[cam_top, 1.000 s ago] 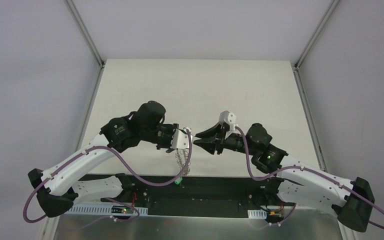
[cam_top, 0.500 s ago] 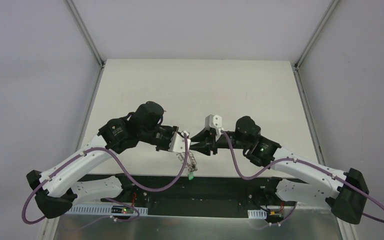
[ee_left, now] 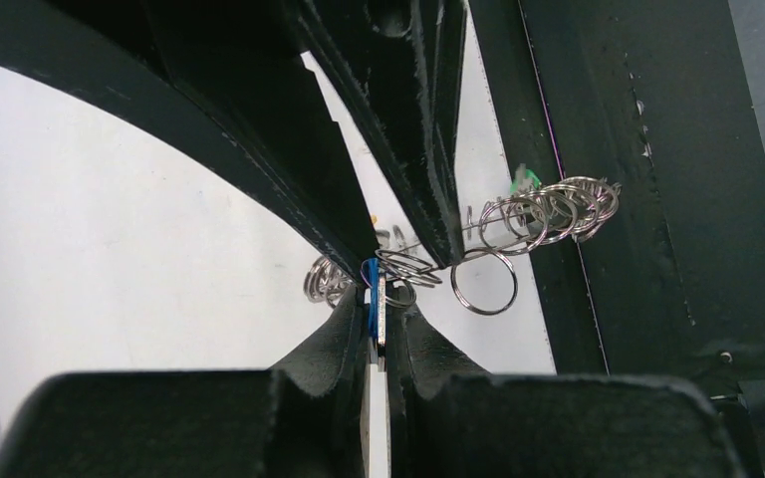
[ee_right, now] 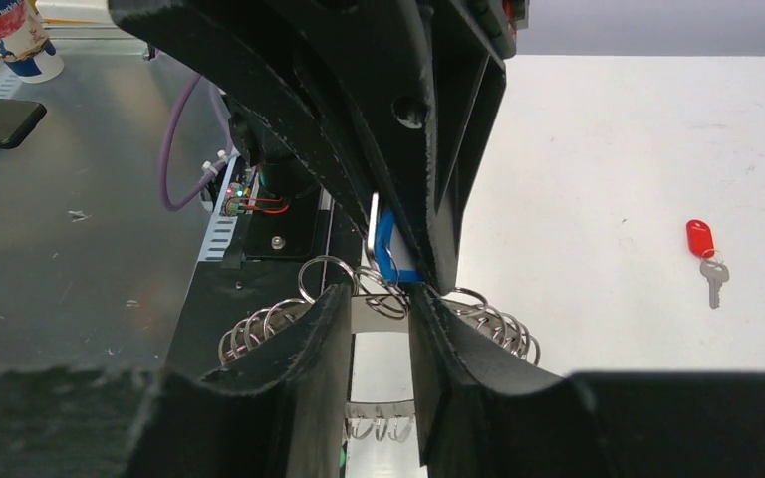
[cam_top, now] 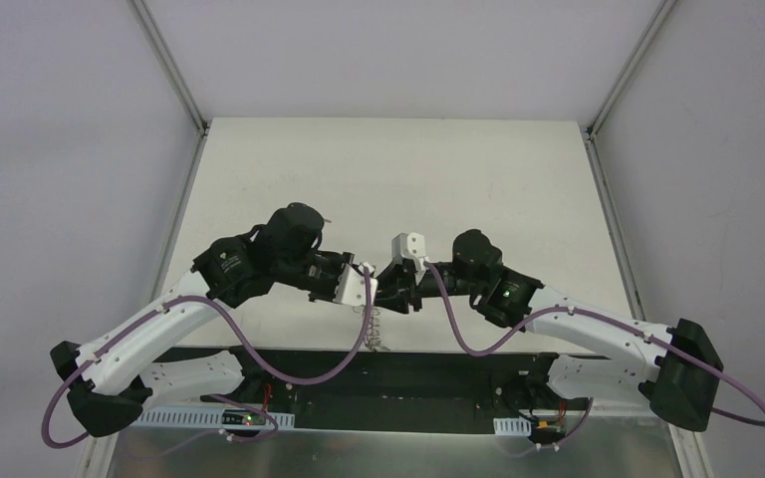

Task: Remove the keys from the keyring

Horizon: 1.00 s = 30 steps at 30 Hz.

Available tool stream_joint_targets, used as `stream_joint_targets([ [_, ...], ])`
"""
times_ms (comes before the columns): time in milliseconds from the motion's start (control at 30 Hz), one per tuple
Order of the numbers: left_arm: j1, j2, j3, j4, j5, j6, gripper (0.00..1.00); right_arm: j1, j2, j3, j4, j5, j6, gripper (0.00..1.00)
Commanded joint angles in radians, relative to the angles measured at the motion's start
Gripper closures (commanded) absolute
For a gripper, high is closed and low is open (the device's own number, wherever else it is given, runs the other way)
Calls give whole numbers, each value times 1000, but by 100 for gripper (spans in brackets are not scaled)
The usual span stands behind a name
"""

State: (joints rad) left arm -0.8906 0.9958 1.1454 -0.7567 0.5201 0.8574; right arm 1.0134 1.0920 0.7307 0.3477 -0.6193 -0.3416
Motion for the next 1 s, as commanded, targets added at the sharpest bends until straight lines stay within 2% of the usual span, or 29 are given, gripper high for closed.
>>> stream_joint_targets([
  [0,-6,-25,2,26,48,26,100,18,18,58,85,-54,5,69],
  [100,-6,-23,-2,26,39,22,100,21,19,51,120,-53,34,81],
  [200,-6,-26,-6,27,34,18,100,21,16,46,135,-37,60,100],
  [333,-6,-37,-8,26,8,10,100,20,-20,17,135,15,100,100],
  [467,-6,-46,-21,26,-19,5,100,10,-80,-16,168,167,231,100],
  [600,-6,-38,-47,38,-16,-9,100,-2,-102,-81,408,333,476,100],
  [667,-6,-37,-60,48,-11,-19,100,-1,-101,-121,546,390,549,100],
  [833,-5,-26,-80,65,17,-51,100,3,-62,-144,687,456,625,100],
  [967,-5,-15,-96,67,25,-70,100,8,-63,-213,837,580,637,100],
])
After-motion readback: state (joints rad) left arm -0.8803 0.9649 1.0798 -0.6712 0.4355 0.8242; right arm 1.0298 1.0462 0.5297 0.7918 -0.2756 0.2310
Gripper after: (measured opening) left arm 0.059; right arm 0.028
